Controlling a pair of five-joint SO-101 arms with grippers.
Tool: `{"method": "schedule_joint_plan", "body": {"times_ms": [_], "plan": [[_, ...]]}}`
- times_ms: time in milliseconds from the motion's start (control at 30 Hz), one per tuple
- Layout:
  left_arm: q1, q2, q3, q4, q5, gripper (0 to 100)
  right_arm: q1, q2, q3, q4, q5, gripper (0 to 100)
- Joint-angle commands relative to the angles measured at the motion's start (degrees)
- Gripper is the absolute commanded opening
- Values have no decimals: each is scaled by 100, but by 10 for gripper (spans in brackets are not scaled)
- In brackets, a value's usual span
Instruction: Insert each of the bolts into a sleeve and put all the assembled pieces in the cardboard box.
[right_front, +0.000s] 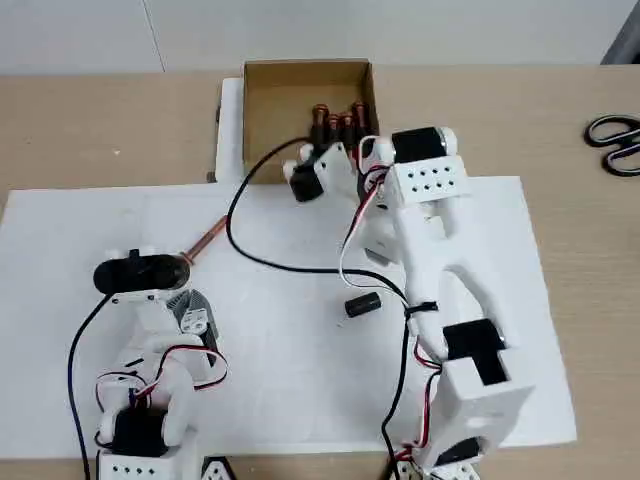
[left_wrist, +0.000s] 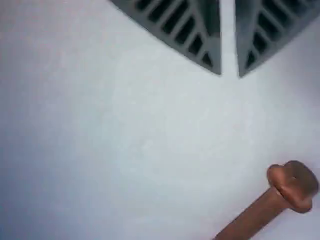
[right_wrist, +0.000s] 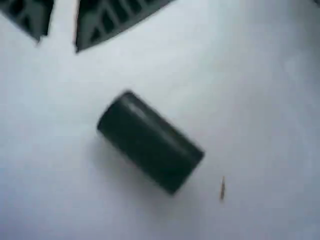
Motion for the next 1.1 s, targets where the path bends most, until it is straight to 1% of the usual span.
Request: {"method": "schedule_joint_plan", "body": {"times_ms": [0, 100, 167, 267, 400, 633, 1067], "plan": [[18, -62, -57, -132, -9, 7, 75, -382, 246, 84, 888, 41], [18, -62, -57, -132, -62, 7, 66, -497, 492, 84, 1389, 47], [9, -62, -57, -123, -316, 7, 40, -567, 677, 84, 1653, 91], [-18, -62, -57, -123, -633, 7, -4, -637, 905, 84, 1829, 157], [-18, -62, -57, -132, -756, 7, -22, -725, 1055, 84, 2154, 154], [-9, -62, -57, -132, -747, 7, -31, -725, 1064, 92, 2426, 158], [-18, -62, -31, -132, -712, 7, -646, -725, 1609, 84, 2497, 158]]}}
